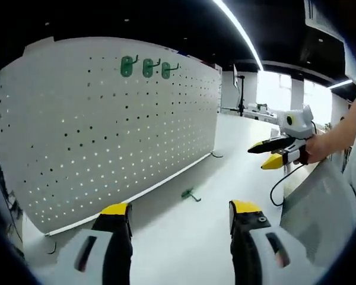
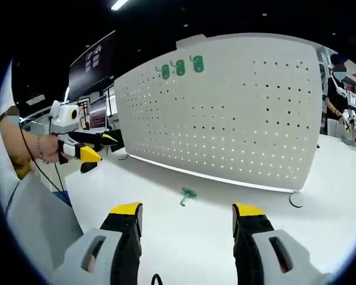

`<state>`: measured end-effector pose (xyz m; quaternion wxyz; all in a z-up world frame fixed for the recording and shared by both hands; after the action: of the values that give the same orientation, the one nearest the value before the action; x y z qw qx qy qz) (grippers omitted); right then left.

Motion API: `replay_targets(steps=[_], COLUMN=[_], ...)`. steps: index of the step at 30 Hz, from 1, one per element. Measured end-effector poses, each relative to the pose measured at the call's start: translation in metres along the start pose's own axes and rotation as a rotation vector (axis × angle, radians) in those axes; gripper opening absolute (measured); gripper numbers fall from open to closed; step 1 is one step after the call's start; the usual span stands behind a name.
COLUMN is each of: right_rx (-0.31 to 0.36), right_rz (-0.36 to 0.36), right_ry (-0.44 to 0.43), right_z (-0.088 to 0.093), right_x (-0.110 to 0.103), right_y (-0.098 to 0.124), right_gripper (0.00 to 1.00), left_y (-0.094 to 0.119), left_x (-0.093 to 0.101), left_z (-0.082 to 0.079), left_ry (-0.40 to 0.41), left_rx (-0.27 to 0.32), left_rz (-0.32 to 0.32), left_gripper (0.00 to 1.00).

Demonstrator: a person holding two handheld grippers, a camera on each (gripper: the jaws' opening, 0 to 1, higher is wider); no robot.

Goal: Insert the hook assembly into the mounting plate slot until the hook locks in place.

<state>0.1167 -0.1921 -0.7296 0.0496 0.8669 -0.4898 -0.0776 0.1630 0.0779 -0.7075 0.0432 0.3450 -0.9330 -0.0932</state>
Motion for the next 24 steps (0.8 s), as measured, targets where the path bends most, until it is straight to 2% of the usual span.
replay_targets(steps=[12,18,24], right_rx=[0.001,-0.001,-0.006], right_rz=[0.015,0.016,0.011], right_ry=[-0.016,-0.015,-0.014], right_z=[0.000,0.000,0.001], right_x=[0.004,0.005,0.003], right_y=[0.003,0.004,0.004], right_gripper=[0.59,0.59,0.60], left_y=[-0.028,-0.040,-0.051], left_x=[-0.004,-0.007,-0.012], left_z=[0.000,0.005,0.002], left_ry=[-0.066,-0.095,-0.116], left_rx=[-0.068,-0.109,-0.129], left_rz=[0.117,0.164,0.190], left_gripper=[0.68,0.69,0.69])
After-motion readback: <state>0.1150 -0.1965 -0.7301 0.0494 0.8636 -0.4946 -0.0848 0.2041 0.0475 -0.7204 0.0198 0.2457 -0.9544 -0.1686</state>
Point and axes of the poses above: the point that each gripper's makers call its tool centre point, and the gripper's own axes: y roughly backward along the fingers, x roughly to its right, z roughly out of its underside, the point moved 5 cm from there along y, roughly backward along the fingers, and after that the axes turned 11 degrees about x, right-handed, at the moved point
